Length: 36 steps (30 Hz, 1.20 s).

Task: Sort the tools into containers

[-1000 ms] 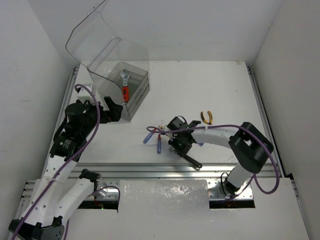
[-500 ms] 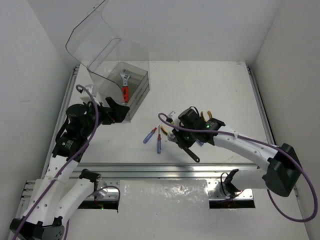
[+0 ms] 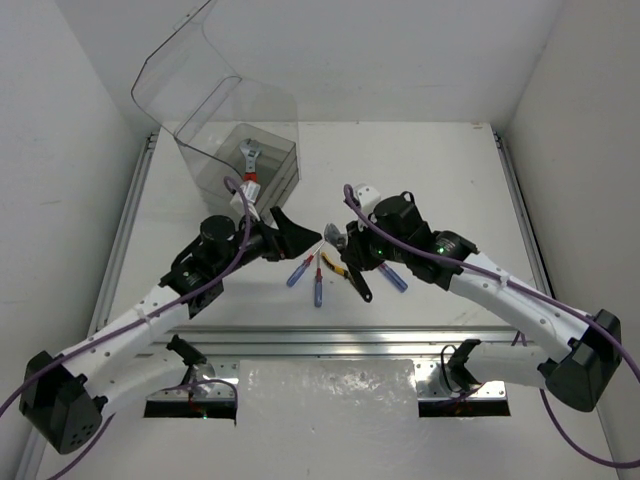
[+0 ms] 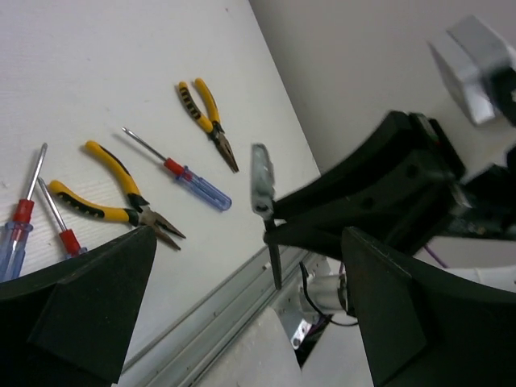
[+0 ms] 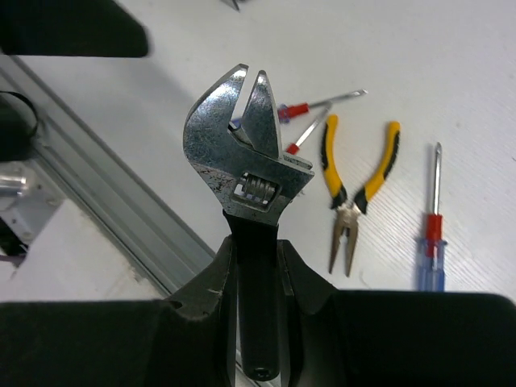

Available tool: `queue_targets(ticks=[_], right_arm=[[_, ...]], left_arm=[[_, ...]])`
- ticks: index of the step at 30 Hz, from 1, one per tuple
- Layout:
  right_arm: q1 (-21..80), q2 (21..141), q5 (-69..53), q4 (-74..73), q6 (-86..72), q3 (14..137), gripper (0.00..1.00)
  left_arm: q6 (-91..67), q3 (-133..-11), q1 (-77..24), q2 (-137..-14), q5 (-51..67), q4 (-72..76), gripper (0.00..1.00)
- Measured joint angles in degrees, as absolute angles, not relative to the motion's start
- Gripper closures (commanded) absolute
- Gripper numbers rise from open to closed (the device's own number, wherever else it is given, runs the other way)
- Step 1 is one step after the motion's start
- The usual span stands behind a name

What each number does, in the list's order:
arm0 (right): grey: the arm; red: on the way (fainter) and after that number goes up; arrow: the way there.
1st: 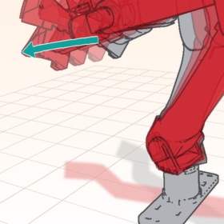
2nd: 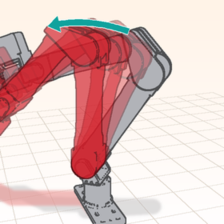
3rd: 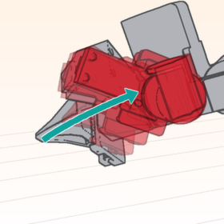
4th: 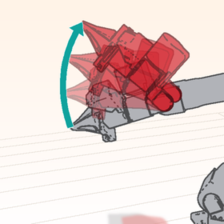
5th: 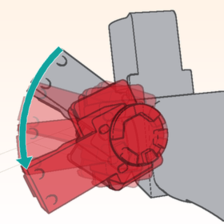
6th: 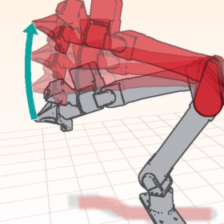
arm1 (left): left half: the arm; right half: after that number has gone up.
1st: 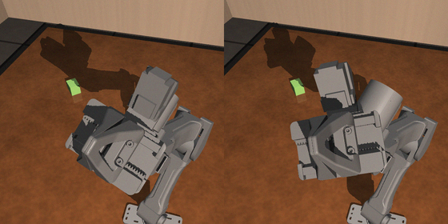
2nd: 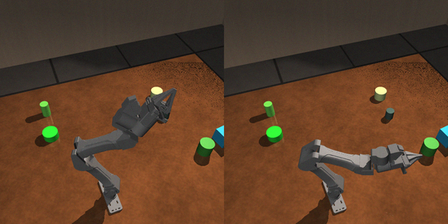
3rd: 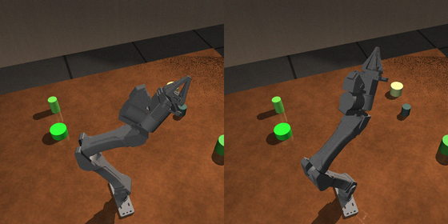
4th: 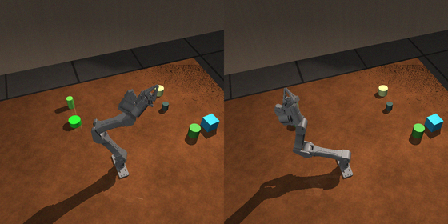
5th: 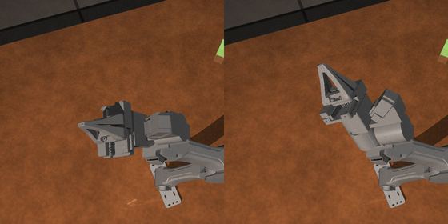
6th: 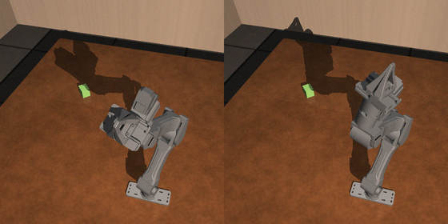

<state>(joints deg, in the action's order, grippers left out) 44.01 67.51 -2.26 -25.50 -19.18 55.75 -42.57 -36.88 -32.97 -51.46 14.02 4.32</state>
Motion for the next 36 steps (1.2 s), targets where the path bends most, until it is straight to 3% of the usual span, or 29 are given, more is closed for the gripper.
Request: queue_targets(ticks=[6, 8, 10, 13, 14, 15, 17, 19, 20, 21, 22, 23, 24, 30, 36], right_arm=[[44.01, 67.51, -6.35, -22.74, -21.10, 55.99, 1.00], [44.01, 67.51, -7.07, -22.24, -21.52, 55.99, 1.00], [44.01, 67.51, -7.70, -22.09, -21.93, 55.99, 1.00], [44.01, 67.51, -8.27, -21.98, -22.52, 56.16, 1.00], [44.01, 67.51, -8.49, -21.96, -22.61, 56.31, 1.00], [44.01, 67.51, -8.69, -21.91, -22.72, 56.42, 1.00], [43.92, 67.53, -8.49, -21.87, -22.79, 56.53, 0.98], [43.62, 67.40, -8.25, -21.61, -22.98, 56.77, 0.86], [43.55, 67.42, -7.88, -21.30, -22.98, 56.77, 0.74], [43.44, 67.44, -7.46, -21.17, -23.14, 56.77, 0.35], [43.44, 67.42, -7.03, -21.04, -23.53, 56.77, 0.13], [43.48, 67.35, -6.66, -20.43, -24.03, 56.77, 0.05], [43.64, 67.13, -5.89, -19.55, -24.47, 56.77, 0.01], [43.92, 57.95, 3.05, -19.59, -25.47, 54.43, 0.01], [43.90, 49.45, 6.98, -22.04, -24.25, 53.84, 0.01]], left_arm=[[-44.66, -37.36, -33.54, -60.62, 13.43, 10.37, 0.17], [-45.52, -37.69, -34.04, -63.64, 14.04, 11.88, 0.29], [-46.24, -38.61, -34.57, -66.52, 14.76, 13.17, 0.32], [-47.59, -40.25, -35.90, -69.56, 15.55, 15.25, 0.61], [-47.81, -40.69, -36.42, -70.04, 15.73, 15.75, 0.91], [-48.47, -41.28, -36.88, -70.43, 15.94, 16.36, 1.00], [-47.79, -42.78, -37.65, -71.02, 16.56, 17.34, 1.00], [-47.64, -43.62, -37.91, -71.64, 16.71, 17.26, 1.00], [-47.42, -44.10, -37.87, -71.99, 16.67, 17.12, 1.00], [-46.76, -44.82, -37.87, -72.34, 16.56, 16.47, 1.00], [-45.95, -45.78, -37.87, -72.60, 16.19, 15.38, 1.00], [-44.88, -46.81, -37.91, -72.79, 15.40, 12.34, 1.00], [-42.78, -50.09, -38.04, -73.58, 14.33, 8.99, 1.00], [-25.10, -81.80, -36.75, -83.72, -5.41, -17.78, 1.00], [-11.73, -117.71, -26.48, -100.62, -18.09, -33.80, 1.00]])
